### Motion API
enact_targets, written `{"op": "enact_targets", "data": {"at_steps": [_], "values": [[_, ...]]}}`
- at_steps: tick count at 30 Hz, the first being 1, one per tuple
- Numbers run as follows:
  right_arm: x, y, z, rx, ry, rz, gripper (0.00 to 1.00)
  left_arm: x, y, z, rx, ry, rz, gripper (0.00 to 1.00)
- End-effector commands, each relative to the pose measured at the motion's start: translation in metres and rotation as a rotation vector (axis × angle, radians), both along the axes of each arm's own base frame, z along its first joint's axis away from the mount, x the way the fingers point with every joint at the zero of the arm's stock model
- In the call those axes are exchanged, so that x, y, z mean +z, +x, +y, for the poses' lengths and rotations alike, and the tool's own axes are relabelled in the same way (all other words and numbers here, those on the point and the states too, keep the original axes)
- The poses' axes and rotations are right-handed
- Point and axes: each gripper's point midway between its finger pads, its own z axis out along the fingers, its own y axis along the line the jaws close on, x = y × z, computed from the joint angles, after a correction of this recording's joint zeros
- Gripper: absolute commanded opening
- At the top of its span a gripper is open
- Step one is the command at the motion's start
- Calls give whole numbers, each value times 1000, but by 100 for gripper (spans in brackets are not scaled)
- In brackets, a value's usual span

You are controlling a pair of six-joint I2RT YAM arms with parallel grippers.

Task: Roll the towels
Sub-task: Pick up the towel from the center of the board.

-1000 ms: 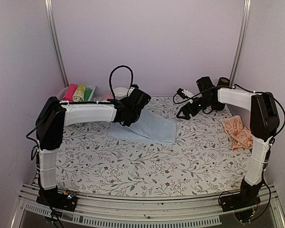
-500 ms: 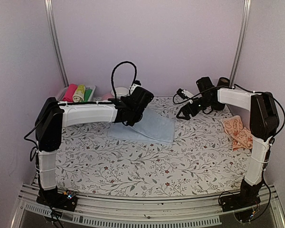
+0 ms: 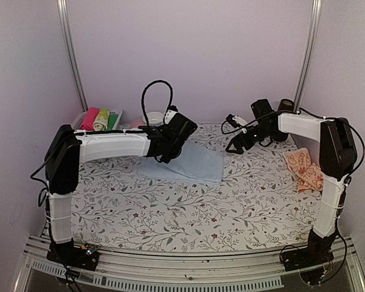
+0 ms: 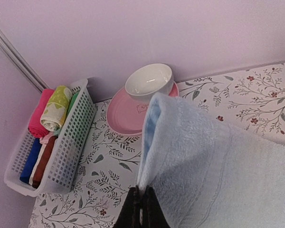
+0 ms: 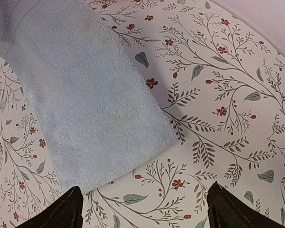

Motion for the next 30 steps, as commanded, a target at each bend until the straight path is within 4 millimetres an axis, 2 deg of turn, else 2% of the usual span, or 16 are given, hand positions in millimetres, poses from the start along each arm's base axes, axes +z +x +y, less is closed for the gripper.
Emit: {"op": "enact_targets", "data": {"at_steps": [1, 11, 17, 22, 30], "values": [[-7, -2, 0, 11, 1, 19, 91, -15, 3, 12, 39, -19, 32, 0], [-9, -2, 0, 13, -1, 23, 91, -38, 16, 36, 85, -11, 89, 0], [-9, -3, 0, 13, -2, 25, 91, -59, 26, 52, 107, -13, 135, 0], [-10, -3, 1, 15, -2, 25, 91, -79, 29, 55, 108, 3, 174, 0], [-12, -3, 0, 15, -5, 29, 91, -94, 24, 58, 117, 4, 210, 0]]}}
